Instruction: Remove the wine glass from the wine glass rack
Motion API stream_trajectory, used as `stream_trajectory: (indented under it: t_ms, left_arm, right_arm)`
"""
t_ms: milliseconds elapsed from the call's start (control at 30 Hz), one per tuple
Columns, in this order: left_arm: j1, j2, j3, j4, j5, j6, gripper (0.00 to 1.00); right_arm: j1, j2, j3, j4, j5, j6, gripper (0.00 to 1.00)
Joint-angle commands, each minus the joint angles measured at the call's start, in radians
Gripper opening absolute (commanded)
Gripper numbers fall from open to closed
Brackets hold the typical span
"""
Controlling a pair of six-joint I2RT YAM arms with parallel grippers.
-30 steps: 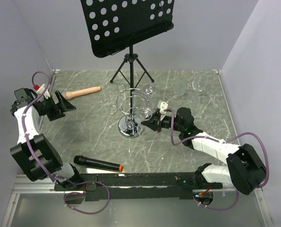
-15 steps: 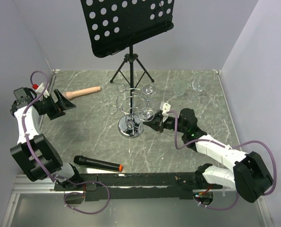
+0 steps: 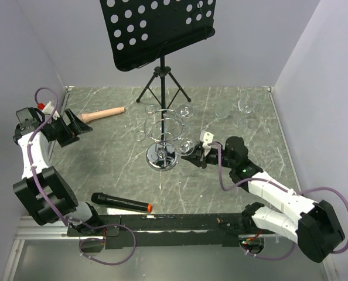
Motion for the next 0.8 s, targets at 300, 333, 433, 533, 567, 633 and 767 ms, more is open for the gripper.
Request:
stream_trajectory:
  t_ms: [300, 333, 433, 533, 567, 633, 767]
  left_arm:
    - [-0.282, -0.281, 0.160, 0.342, -0.214, 0.282, 1.00]
    - [-0.330, -0.318, 0.146, 0.370, -0.237, 0.339, 1.00]
    - [-0.474, -0.409, 0.106, 0.453, -0.261, 0.464, 1.00]
    - [-0.603, -0.420, 0.125, 0.413, -0.205, 0.597, 0.98]
    - [-0.640, -0.417, 0.132, 0.398, -0.191, 0.632, 0.97]
    - [-0.735, -0.409, 0.136, 0.418, -0.194, 0.680, 0.96]
    - [-0.945, -0.352, 0.154, 0.465, -0.248, 0.731, 0.95]
  right_arm:
    - [-0.141, -0.169, 0.382, -0.648, -0.033, 0.062, 0.00]
    - [-0.151, -0.161, 0.411, -0.690, -0.029, 0.082, 0.00]
    - [-0.175, -0.124, 0.498, -0.776, -0.051, 0.127, 0.00]
    - [-0.186, -0.066, 0.581, -0.871, -0.110, 0.144, 0.00]
    - [-0.192, -0.043, 0.613, -0.911, -0.133, 0.142, 0.00]
    - [-0.201, 0.003, 0.655, -0.957, -0.169, 0.150, 0.00]
    - [-0.216, 0.005, 0.643, -0.905, -0.168, 0.214, 0.00]
